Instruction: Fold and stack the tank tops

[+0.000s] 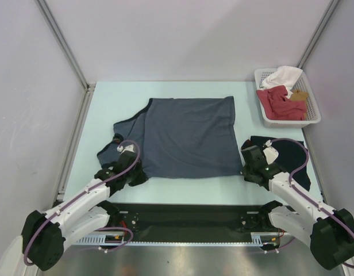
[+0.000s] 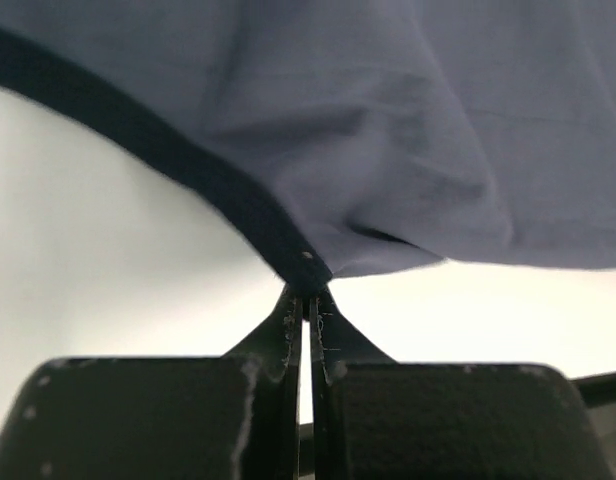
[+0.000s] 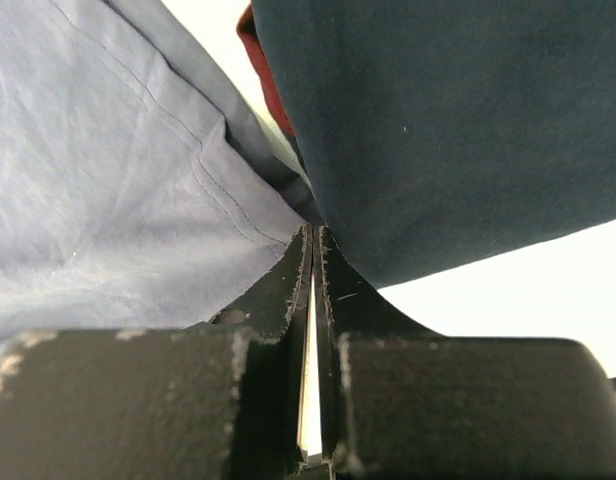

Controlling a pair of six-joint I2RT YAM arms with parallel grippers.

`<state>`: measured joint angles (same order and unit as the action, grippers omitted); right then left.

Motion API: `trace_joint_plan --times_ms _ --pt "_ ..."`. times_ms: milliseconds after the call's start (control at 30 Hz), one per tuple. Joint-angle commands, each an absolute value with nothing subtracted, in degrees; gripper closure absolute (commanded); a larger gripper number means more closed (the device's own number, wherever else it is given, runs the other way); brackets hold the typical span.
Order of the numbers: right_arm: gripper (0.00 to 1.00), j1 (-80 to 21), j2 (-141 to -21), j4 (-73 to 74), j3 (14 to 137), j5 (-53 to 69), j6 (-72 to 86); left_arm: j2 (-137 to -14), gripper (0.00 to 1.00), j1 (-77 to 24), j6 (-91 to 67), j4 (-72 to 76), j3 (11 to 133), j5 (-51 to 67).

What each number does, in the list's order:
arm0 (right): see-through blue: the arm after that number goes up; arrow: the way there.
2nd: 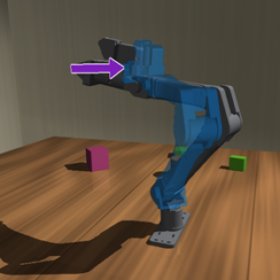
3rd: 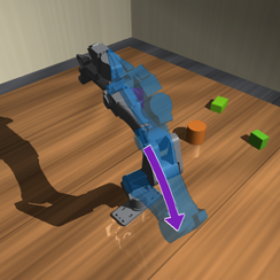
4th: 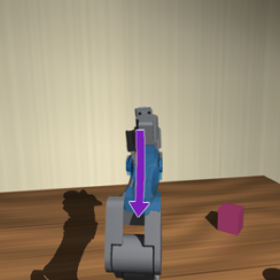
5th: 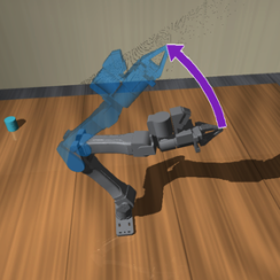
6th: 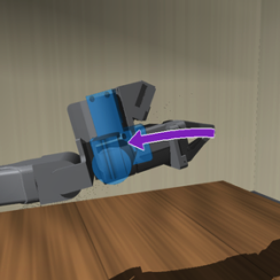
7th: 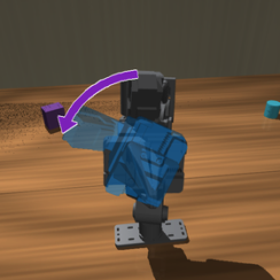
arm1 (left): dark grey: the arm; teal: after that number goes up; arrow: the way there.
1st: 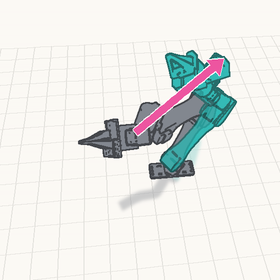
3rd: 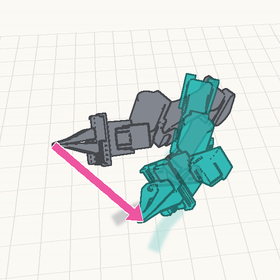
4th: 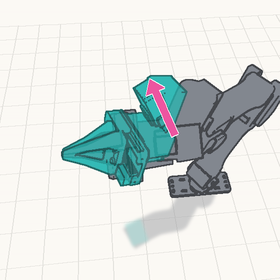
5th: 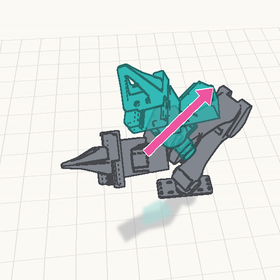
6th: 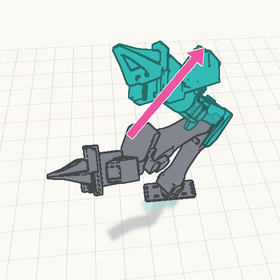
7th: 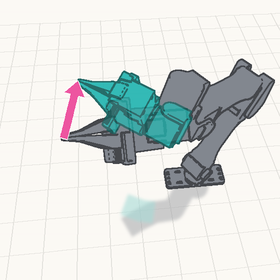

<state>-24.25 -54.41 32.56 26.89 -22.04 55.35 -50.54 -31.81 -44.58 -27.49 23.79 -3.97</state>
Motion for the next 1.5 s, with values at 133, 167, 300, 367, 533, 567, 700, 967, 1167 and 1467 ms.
trace_joint_plan --times_ms 133,167,300,367,533,567,700,967,1167,1467 --pt "1.0 -18.9 -56.15 32.0 31.38 -20.41 48.7 -51.24 1.0 -25.14 -46.32 -22.96 18.9 1.04" --pt "0.96 -19.07 -56.51 31.12 31.29 -19.43 48.08 -51.5 1.0 -25.14 -46.23 -22.42 18.81 1.23" --pt "0.75 -20.56 -56.78 30.41 30.5 -17.67 48.69 -52.56 1.0 -25.22 -44.74 -21.62 19.25 1.76" --pt "0.63 -22.23 -55.02 29.18 29.45 -17.84 48.78 -52.3 1.0 -25.22 -44.56 -21.71 19.16 1.41" --pt "0.54 -22.68 -52.21 22.72 28.48 -14.78 44.05 -51.07 1.0 -25.22 -44.03 -23.2 19.6 0.18" --pt "0.52 -22.59 -52.29 20.15 28.13 -12.94 41.51 -50.89 1.0 -25.14 -44.12 -23.29 19.69 0.18" --pt "0.49 -20.4 -59.11 12.05 32.85 -5.37 34.2 -50.71 1.0 -25.22 -44.82 -23.03 19.51 -1.39" --pt "0.43 -14.51 -80.31 8.0 48.41 -3.52 30.33 -50.62 1.0 -25.22 -45.62 -22.15 18.63 -2.11" --pt "0.58 -13.89 -94.1 8.26 59.49 -1.32 28.48 -50.1 1.0 -25.22 -45.44 -21.97 18.54 -1.76" --pt "0.62 -13.97 -103.36 12.74 67.41 -4.48 25.93 -50.8 1.0 -25.22 -44.74 -21.62 19.16 -1.23"
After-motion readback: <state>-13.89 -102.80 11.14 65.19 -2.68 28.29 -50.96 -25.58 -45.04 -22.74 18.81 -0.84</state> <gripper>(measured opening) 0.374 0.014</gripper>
